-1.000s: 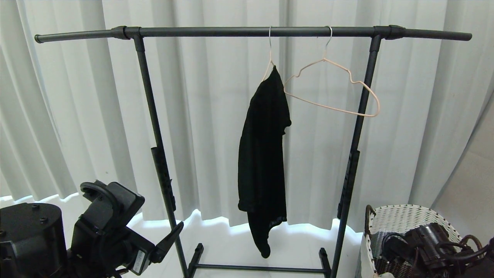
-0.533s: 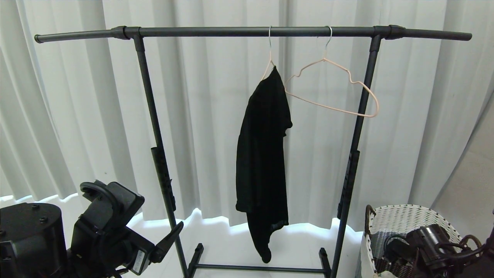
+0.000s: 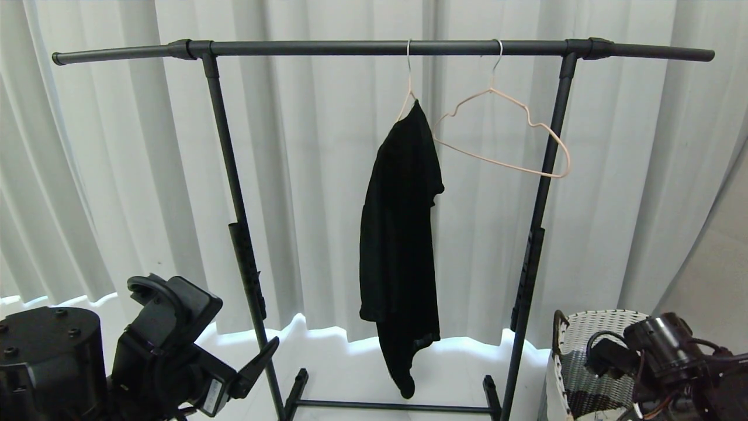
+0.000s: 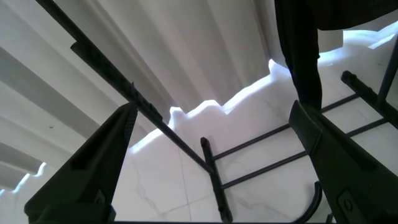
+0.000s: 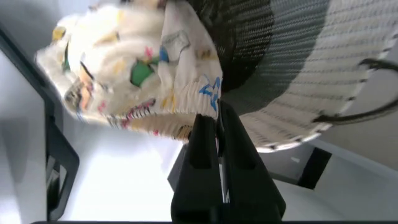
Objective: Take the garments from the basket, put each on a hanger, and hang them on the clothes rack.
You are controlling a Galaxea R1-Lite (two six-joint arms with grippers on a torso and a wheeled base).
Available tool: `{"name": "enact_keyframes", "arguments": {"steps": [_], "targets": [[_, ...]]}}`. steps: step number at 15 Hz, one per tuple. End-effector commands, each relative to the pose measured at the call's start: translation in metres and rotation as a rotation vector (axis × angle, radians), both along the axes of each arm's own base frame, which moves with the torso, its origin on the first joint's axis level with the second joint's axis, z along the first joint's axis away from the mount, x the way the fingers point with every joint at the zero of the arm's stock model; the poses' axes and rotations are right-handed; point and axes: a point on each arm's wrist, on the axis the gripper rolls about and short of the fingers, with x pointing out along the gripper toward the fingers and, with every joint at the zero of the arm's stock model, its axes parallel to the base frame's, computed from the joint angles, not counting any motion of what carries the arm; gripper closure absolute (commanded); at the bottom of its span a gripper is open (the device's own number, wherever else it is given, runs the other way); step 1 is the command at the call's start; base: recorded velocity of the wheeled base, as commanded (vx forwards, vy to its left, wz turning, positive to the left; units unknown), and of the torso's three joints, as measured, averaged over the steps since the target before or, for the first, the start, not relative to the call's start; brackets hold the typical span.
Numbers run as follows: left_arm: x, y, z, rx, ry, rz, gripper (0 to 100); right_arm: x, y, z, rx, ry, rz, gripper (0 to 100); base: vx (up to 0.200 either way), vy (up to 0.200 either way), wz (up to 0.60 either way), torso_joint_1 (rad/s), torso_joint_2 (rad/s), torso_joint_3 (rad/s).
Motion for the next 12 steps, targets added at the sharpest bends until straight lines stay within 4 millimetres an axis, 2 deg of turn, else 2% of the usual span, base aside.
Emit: {"name": "enact_keyframes", "arguments": {"steps": [1, 4, 8, 10, 12], "targets": [[0.0, 0.0, 0.0, 0.001, 0.001, 0.002, 0, 0.018, 0.013, 0.066, 0.065, -0.147, 0.003, 100, -0.2, 0.0, 0.0, -0.002, -0.01, -0.002], [-0.001, 0.001, -0.002, -0.01, 0.008, 0.012, 0, 0.026, 0.041, 0.107, 0.138, -0.182, 0.011, 100, -0.2, 0.0, 0.0, 0.002, 0.01, -0.002], [0.0, 0.0, -0.003, -0.078, 0.037, 0.037, 0, 0.027, 0.074, 0.146, 0.196, -0.203, 0.075, 100, -0.2, 0.0, 0.0, -0.004, 0.0, 0.004], [0.001, -0.003, 0.001, -0.159, 0.041, 0.039, 0, 0.03, 0.094, 0.159, 0.24, -0.234, 0.121, 100, 0.0, 0.0, 0.0, 0.0, 0.0, 0.0], [0.002, -0.017, 0.014, -0.319, 0.047, 0.012, 0, 0.032, 0.124, 0.176, 0.356, -0.256, 0.179, 100, 0.0, 0.0, 0.0, 0.0, 0.0, 0.0]]}}
